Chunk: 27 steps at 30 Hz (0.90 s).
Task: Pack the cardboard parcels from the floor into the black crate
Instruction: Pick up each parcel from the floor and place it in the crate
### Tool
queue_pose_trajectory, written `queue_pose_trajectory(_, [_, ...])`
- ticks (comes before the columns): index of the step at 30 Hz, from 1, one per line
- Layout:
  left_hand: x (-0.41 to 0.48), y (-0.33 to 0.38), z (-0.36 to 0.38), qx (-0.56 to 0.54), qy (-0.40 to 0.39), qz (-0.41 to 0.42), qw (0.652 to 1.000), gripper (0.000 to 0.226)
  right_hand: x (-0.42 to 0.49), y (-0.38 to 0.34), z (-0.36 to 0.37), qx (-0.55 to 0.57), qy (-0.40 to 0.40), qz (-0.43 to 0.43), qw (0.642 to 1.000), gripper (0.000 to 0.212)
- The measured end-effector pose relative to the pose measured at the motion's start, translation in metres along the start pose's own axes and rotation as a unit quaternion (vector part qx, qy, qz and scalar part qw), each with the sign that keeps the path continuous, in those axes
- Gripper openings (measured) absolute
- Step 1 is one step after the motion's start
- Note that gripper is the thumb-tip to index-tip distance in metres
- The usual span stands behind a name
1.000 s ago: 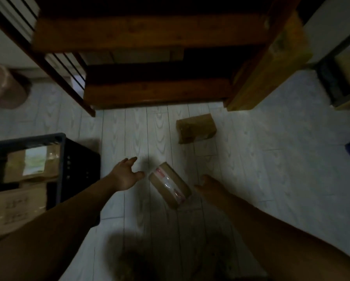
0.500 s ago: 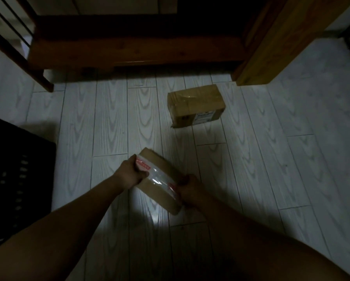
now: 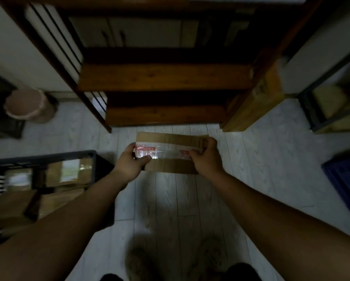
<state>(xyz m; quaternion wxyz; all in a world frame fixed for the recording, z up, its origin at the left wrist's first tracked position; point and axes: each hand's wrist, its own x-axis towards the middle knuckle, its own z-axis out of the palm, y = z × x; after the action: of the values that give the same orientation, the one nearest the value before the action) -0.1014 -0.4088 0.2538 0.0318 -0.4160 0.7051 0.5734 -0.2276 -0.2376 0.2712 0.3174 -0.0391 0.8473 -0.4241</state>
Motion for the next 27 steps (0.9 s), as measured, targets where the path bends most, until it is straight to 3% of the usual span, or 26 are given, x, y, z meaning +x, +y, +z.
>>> queue_pose_trajectory(5, [-0.092,0.101,-0.089,0.002,0.01,0.037,0.999,0.038,-0.091,-0.119,-0.032,0.009,-0.023,-0.056,0.998,0.067])
queue_pose_trajectory(11, [-0.175,0.16,-0.168,0.027,0.105,0.072,0.992,0.036,-0.148,-0.202,-0.038,-0.023,-0.053,-0.162,0.985,0.069])
queue_pose_trajectory(17, [-0.255,0.165,-0.24,0.033,0.163,0.076,0.983,0.039,-0.208,-0.254,-0.007,-0.061,-0.097,-0.262,0.958,0.074])
queue_pose_trajectory(21, [-0.299,0.15,-0.29,0.032,0.138,0.055,0.988,0.041,-0.251,-0.277,0.015,-0.071,-0.128,-0.31,0.939,0.066])
queue_pose_trajectory(27, [-0.346,0.114,-0.368,0.006,0.171,0.065,0.983,0.048,-0.306,-0.311,0.094,-0.105,-0.16,-0.321,0.927,0.081])
